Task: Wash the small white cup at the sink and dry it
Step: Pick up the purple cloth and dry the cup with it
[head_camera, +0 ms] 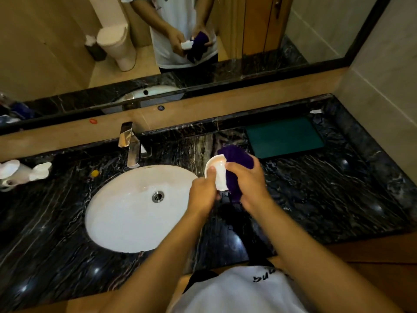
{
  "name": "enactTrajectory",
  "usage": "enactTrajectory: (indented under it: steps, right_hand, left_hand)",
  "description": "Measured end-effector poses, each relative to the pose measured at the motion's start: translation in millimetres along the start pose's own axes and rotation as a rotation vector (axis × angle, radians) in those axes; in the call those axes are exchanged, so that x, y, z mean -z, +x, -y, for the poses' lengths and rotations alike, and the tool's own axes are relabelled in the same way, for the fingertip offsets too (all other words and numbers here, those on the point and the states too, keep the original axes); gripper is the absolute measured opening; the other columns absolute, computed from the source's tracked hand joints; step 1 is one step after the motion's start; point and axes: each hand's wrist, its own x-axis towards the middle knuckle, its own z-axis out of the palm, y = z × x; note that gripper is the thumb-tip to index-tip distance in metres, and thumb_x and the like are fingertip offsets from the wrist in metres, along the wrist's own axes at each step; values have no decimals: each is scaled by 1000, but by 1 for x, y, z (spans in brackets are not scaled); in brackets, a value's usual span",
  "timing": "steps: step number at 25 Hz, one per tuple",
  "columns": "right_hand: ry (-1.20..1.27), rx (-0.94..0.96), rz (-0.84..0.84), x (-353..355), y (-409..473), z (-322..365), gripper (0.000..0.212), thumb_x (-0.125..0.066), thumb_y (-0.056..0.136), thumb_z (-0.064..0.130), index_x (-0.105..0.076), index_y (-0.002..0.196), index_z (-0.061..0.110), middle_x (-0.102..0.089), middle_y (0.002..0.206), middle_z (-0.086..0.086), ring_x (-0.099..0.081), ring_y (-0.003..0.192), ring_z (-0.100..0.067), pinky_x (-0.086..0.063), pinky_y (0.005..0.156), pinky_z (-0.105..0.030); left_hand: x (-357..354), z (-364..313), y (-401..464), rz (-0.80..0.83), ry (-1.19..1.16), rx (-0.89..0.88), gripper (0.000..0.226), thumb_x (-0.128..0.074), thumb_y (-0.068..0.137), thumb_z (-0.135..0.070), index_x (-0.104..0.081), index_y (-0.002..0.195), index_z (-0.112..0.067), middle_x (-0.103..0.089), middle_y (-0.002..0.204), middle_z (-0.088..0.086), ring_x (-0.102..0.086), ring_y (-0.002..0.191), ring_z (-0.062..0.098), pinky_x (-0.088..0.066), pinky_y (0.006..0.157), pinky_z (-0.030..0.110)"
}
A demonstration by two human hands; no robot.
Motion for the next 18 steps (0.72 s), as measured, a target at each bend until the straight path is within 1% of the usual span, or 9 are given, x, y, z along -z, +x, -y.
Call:
enactTrajectory:
  steps: [2, 3, 6, 8, 9, 11, 13, 15, 18]
  right_hand:
    - [-137, -11, 171, 12, 11, 14, 54, -82, 65, 14, -63, 115, 25, -74, 111, -7, -73, 99, -28, -62, 83, -48]
    - [-127, -3, 170, 8, 9, 14, 57, -81, 63, 15, -63, 116, 23, -74, 111, -7, -73, 100, -29, -62, 85, -49]
    - [138, -23, -89, -23, -16, -1, 62, -80, 65, 15, -58, 123, 21, -72, 112, -7, -73, 97, -26, -64, 78, -43]
    - [182, -3, -152, -29, -21, -9, 59, -78, 68, 14, -56, 122, 24, -70, 110, -3, -72, 94, -21, -63, 70, -34]
    - [118, 10, -126, -25, -16, -3, 58, -78, 68, 14, -56, 121, 24, -70, 110, -3, -72, 95, -22, -63, 71, -36]
    - [-95, 26, 71, -6, 1, 20, 57, -79, 66, 16, -59, 119, 22, -71, 112, -5, -72, 99, -24, -61, 75, -40]
    - [-228, 49, 256, 3, 13, 32, 56, -81, 64, 19, -61, 117, 22, -73, 110, -2, -72, 98, -19, -56, 74, -33]
    - [-132, 109, 145, -8, 4, 25, 53, -81, 67, 14, -61, 115, 22, -74, 108, -3, -73, 94, -19, -58, 75, -33]
    - [168, 65, -146, -34, -20, -10, 50, -78, 73, 7, -57, 114, 27, -71, 108, -3, -72, 92, -18, -61, 75, -33]
  left_hand:
    - [17, -3, 11, 61, 224, -110, 59, -42, 94, -65, -70, 73, -18, -70, 68, 2, -67, 67, 21, -46, 57, 32]
    - [16, -6, 14, 22, 246, -137, 57, -43, 94, -65, -70, 75, -19, -71, 71, 2, -68, 71, 22, -47, 58, 33]
    - [-13, -15, -1, -169, -101, 9, 53, -45, 97, -58, -74, 98, -14, -76, 89, 9, -72, 84, 28, -59, 76, 45]
    - [-17, -13, -8, -211, -236, 117, 57, -43, 99, -56, -73, 103, -8, -76, 88, 12, -73, 80, 26, -61, 75, 44]
    - [-8, -12, -4, -146, -160, 82, 61, -41, 99, -58, -74, 97, -7, -76, 79, 10, -72, 71, 22, -60, 67, 39]
    - [17, -10, 7, 13, 138, -118, 70, -37, 96, -65, -74, 75, -9, -71, 58, 6, -66, 53, 16, -52, 54, 33]
    - [31, -15, 15, 4, 374, -248, 71, -37, 94, -68, -72, 73, -10, -70, 62, 6, -66, 60, 19, -49, 57, 36]
    - [22, -17, 14, -97, 289, -250, 63, -39, 98, -63, -73, 82, -11, -72, 74, 7, -67, 71, 23, -51, 63, 38]
    - [-13, -12, -3, -235, -85, 75, 58, -40, 99, -59, -73, 96, -11, -75, 87, 10, -71, 81, 28, -59, 74, 42]
